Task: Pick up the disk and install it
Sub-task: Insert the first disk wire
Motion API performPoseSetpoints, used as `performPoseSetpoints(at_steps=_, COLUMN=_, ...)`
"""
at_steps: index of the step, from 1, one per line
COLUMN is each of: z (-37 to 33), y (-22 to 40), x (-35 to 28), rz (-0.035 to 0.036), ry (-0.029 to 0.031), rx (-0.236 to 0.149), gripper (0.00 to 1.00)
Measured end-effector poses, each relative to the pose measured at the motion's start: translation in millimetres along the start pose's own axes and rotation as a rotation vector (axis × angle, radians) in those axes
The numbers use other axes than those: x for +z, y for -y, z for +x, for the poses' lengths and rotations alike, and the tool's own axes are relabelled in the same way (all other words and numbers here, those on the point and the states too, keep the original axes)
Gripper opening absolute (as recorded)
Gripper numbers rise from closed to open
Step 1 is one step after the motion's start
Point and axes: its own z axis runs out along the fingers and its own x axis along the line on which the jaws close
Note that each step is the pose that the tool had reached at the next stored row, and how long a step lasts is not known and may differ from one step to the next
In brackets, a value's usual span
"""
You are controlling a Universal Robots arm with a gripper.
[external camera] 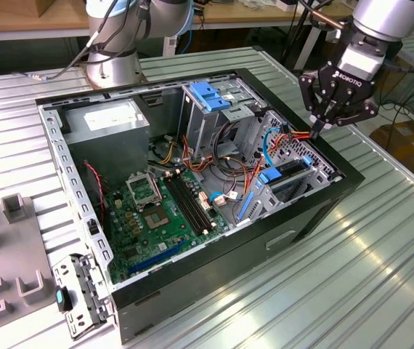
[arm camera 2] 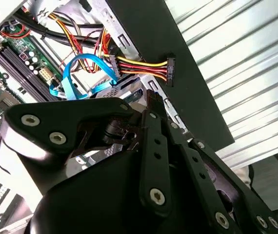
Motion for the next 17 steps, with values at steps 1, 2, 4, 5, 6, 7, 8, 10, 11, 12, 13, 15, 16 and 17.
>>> performPoseSetpoints(at_steps=1, z=0.3, y=0.7, x=0.0, rz=0.0013, ry=0.0038, rx=-0.006, gripper=0.11)
performPoseSetpoints(at_steps=2, z=0.3, y=0.9, x=-0.1, rz=0.0020, ry=0.0057, rx=-0.018, gripper=0.11)
performPoseSetpoints(at_steps=4, z=0.5, y=1.4, x=0.4, rz=0.0028, ry=0.0061, rx=-0.066, gripper=0.11)
performPoseSetpoints(at_steps=5, z=0.4, y=1.5, x=0.8, rz=0.0031, ry=0.0061, rx=-0.084, gripper=0.11)
performPoseSetpoints(at_steps=6, z=0.3, y=1.7, x=1.3, rz=0.0037, ry=0.0059, rx=-0.094, gripper=0.11)
performPoseSetpoints(at_steps=7, z=0.0, y=2.3, x=2.5, rz=0.0067, ry=0.0032, rx=-0.106, gripper=0.11)
performPoseSetpoints(at_steps=8, z=-0.7, y=3.2, x=3.4, rz=0.0093, ry=0.0003, rx=-0.109, gripper=0.11)
performPoseSetpoints(at_steps=10, z=-1.5, y=5.0, x=4.4, rz=0.0127, ry=-0.0028, rx=-0.111, gripper=0.11)
performPoseSetpoints(at_steps=11, z=-1.9, y=5.8, x=4.5, rz=0.0138, ry=-0.0036, rx=-0.112, gripper=0.11)
performPoseSetpoints(at_steps=12, z=-2.0, y=6.4, x=4.5, rz=0.0141, ry=-0.0038, rx=-0.112, gripper=0.11)
performPoseSetpoints(at_steps=13, z=-1.5, y=7.4, x=4.4, rz=0.0142, ry=-0.0039, rx=-0.120, gripper=0.11)
performPoseSetpoints(at_steps=15, z=-0.4, y=9.5, x=4.4, rz=0.0153, ry=-0.0026, rx=-0.147, gripper=0.11)
performPoseSetpoints(at_steps=16, z=0.1, y=10.8, x=4.5, rz=0.0161, ry=-0.0019, rx=-0.176, gripper=0.11)
performPoseSetpoints(at_steps=17, z=0.2, y=11.0, x=4.5, rz=0.0164, ry=-0.0018, rx=-0.192, gripper=0.11)
